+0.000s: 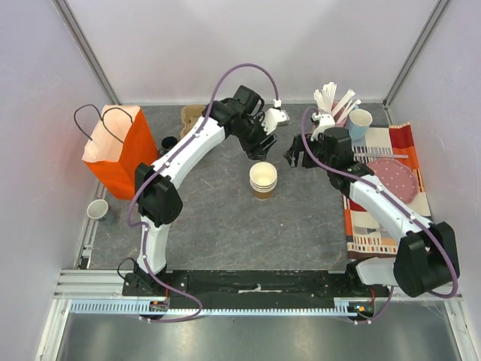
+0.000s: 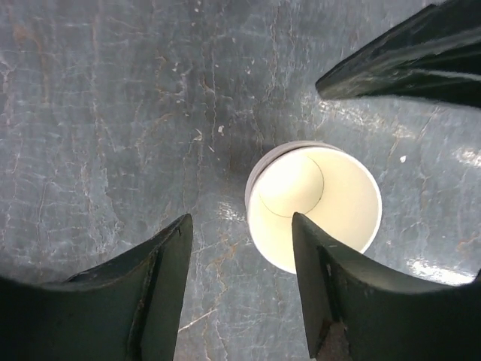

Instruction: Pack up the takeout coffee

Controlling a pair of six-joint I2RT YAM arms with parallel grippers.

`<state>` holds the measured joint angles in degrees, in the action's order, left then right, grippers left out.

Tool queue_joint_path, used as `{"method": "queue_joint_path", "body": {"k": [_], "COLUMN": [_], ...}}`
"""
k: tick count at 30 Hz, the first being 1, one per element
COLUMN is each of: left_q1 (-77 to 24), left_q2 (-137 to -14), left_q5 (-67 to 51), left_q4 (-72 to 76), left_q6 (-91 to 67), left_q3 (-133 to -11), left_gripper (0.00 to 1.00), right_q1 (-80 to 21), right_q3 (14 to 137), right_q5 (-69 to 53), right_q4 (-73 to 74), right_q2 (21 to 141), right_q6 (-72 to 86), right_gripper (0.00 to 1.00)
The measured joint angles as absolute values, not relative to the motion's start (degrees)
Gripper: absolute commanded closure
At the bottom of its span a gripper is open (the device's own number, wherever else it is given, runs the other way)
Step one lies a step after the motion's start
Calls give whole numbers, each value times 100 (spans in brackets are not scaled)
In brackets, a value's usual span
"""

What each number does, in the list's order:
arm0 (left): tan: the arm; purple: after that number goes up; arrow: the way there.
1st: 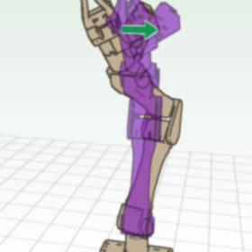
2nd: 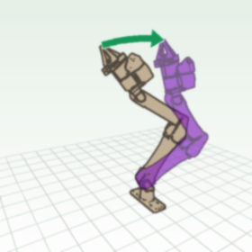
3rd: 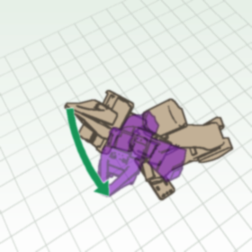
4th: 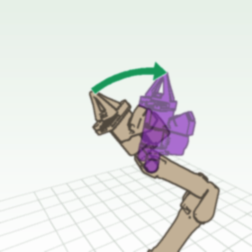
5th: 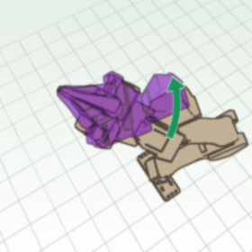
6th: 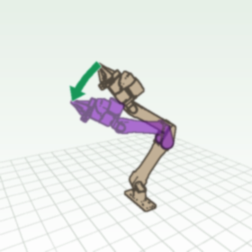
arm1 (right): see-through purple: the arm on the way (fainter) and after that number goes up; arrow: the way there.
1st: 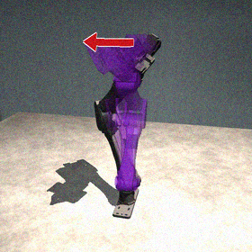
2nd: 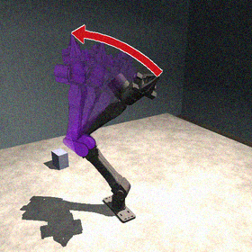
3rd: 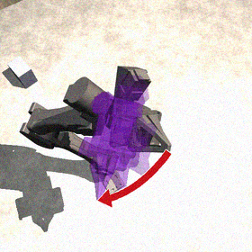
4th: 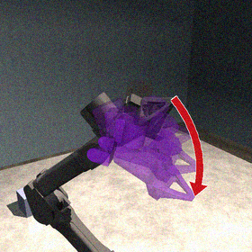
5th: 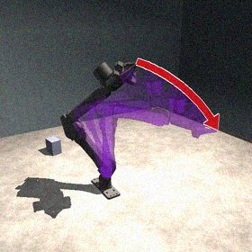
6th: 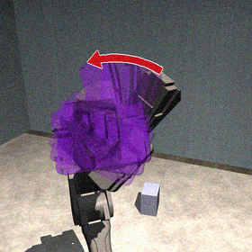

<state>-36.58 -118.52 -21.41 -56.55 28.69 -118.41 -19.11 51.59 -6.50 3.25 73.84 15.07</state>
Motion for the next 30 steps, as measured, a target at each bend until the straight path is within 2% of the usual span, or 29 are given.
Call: {"method": "queue_joint_path", "body": {"k": [3,11,21,27,30], "left_q1": [-3476,-2628,-2578,-2585,-2585], "left_q2": [-11810,-11509,-11386,-11386,-11386], "left_q5": [-2285,-2196,-2102,-2102,-2102], "left_q4": [-5815,-6211,-6377,-6377,-6377], "left_q6": [2652,1990,1691,1693,1693], "left_q3": [-12053,-11644,-11491,-11491,-11491], "left_gripper": [37,37,37,37,37], "right_q1": [-1933,-2436,-2991,-3223,-3293], "right_q3": [5572,6584,7059,7185,7288], "right_q5": [-969,-989,-642,-355,-272], "right_q4": [510,1415,2176,2383,2460], "right_q2": [7778,8781,9205,9220,9220], "right_q6": [1507,1125,663,508,445], "right_gripper": [38,41,72,81,80]}}
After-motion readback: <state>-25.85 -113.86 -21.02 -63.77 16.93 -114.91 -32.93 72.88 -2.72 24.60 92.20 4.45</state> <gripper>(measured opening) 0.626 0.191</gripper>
